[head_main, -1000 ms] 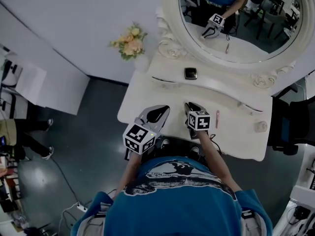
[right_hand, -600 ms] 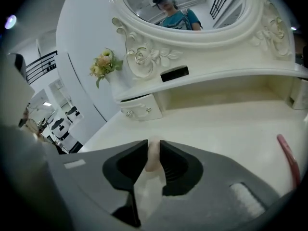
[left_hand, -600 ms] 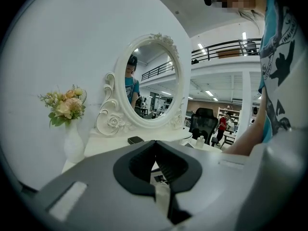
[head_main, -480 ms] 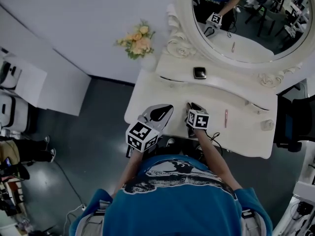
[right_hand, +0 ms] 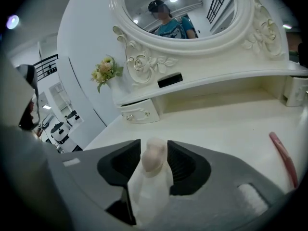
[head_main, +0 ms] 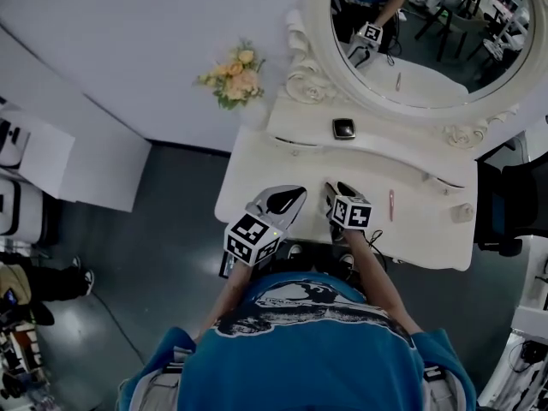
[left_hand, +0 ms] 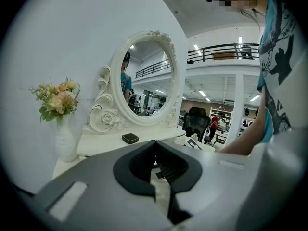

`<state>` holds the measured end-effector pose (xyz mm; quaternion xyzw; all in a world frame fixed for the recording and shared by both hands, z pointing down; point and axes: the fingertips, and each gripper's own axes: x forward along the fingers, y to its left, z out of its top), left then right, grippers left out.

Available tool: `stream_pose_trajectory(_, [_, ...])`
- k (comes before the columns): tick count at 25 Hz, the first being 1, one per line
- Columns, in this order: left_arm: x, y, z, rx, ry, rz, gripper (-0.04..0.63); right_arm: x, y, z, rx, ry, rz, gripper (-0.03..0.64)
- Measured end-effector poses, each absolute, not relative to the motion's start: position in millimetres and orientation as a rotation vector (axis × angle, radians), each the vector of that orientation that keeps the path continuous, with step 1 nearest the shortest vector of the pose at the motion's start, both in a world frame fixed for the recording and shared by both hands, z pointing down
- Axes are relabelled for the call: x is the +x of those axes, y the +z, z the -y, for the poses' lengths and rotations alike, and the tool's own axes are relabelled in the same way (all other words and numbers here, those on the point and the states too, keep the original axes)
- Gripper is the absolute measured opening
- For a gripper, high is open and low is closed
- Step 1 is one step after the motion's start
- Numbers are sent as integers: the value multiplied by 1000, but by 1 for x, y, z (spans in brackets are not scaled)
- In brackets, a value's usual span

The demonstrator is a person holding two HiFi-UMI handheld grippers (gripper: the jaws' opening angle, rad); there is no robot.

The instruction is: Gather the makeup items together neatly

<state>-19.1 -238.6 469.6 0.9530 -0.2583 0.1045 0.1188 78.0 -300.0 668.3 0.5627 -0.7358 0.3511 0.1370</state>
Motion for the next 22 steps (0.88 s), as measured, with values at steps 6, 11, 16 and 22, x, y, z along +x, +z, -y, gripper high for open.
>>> stream_pose_trajectory(6, [-8, 471, 240, 2791, 303, 719, 11, 95, 648, 300, 1611, 933, 2168, 206])
stream_pose_trajectory(11, [0, 475, 236, 2784, 304, 705, 10, 109, 629, 311, 1587, 831, 2173, 221])
stream_pose_trajectory(16, [-3, 477, 238, 2774, 300, 726, 10, 113, 602, 345, 1570, 714, 2204, 227])
stream_pose_trajectory(22, [-17, 481, 240, 2749, 293, 793, 11, 122, 586, 394, 1590, 605, 2160, 263])
